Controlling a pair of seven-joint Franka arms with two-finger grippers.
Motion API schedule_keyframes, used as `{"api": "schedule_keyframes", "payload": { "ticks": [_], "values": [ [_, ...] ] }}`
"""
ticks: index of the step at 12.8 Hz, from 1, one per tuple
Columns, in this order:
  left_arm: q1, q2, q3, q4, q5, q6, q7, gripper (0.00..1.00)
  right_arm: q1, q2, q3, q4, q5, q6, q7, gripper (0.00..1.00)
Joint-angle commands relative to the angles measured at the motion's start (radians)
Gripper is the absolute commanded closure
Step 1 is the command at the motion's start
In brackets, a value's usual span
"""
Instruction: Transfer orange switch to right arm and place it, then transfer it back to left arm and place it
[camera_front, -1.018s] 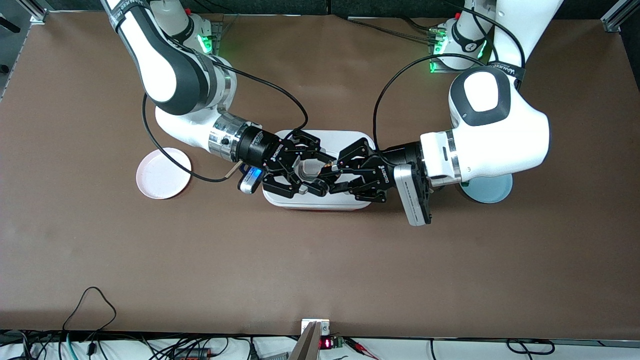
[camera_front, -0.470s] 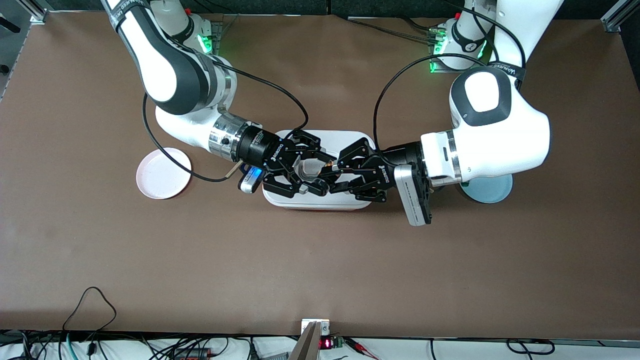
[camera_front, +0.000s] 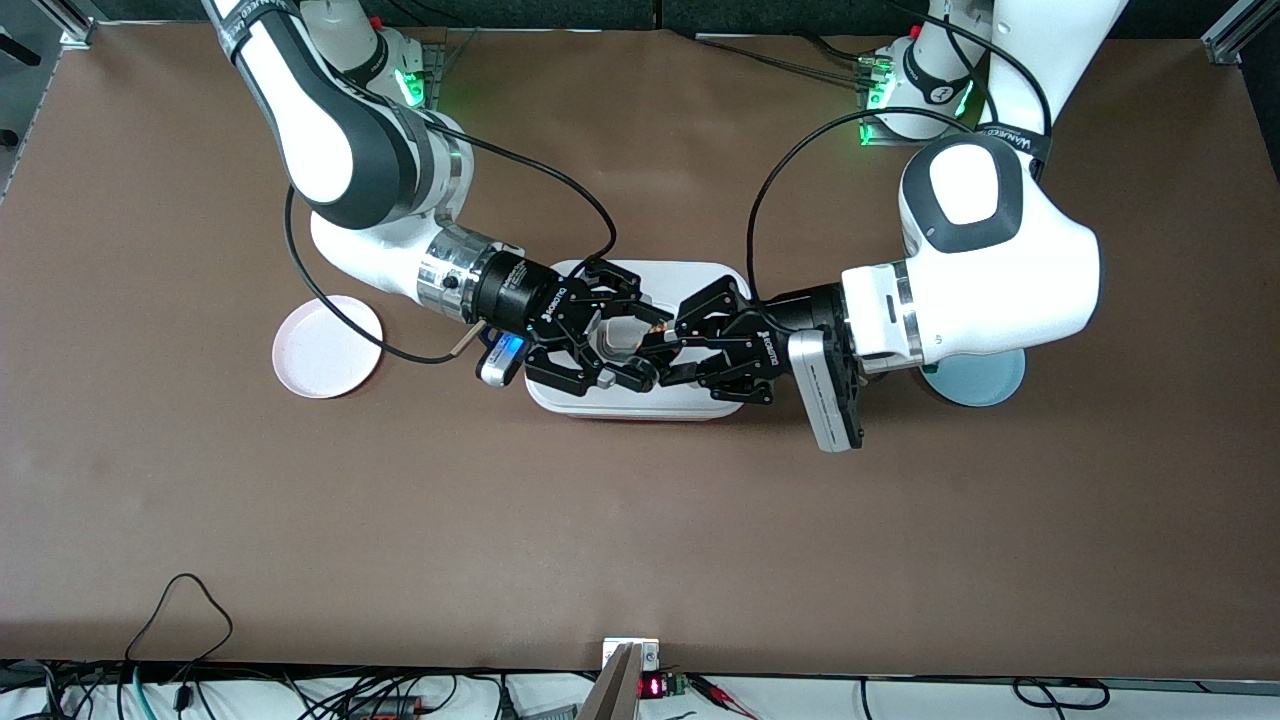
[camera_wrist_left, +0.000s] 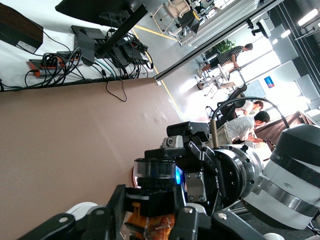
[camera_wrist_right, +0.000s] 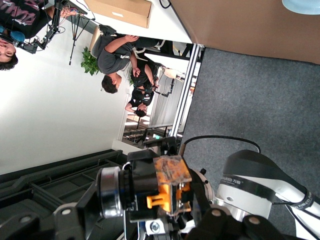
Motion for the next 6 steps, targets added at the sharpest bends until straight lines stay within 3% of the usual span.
{"api": "schedule_keyframes", "payload": {
  "ticks": [1, 6],
  "values": [
    [0.005, 0.007, 0.001, 0.014, 0.027, -0.019, -0.017, 0.88, -0.002, -0.041, 0.002, -0.021, -0.024, 0.003, 0.023, 0.01],
    [0.005, 0.006, 0.007, 0.015, 0.03, -0.053, -0.036, 0.88, -0.025, -0.067, 0.002, -0.04, -0.067, -0.003, 0.051, 0.01]
  ]
}}
